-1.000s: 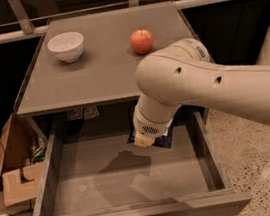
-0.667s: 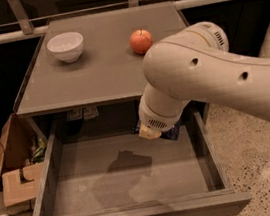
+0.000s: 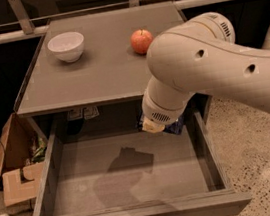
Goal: Pick rxbar blueberry from top drawer and place on counter
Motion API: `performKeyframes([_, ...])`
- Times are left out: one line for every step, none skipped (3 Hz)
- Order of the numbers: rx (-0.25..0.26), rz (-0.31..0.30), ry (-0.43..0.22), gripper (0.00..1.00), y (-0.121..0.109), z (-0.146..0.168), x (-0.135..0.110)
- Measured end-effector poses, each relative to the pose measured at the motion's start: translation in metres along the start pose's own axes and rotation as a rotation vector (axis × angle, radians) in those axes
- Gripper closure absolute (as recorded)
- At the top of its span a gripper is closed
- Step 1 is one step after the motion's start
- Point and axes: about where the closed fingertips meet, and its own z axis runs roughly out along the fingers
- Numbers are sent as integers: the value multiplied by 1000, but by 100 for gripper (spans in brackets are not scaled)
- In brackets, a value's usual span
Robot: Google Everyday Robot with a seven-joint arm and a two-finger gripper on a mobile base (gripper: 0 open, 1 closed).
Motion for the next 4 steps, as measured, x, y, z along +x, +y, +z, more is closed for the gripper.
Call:
performKeyframes([63,3,14,100,-25,-27,-5])
performKeyframes([131,-28,25,100,-49,-58,-23])
performKeyframes([139,-80,17,100,-65,-60,-53])
performKeyframes([140,-84,10,100,-66,-61,-58])
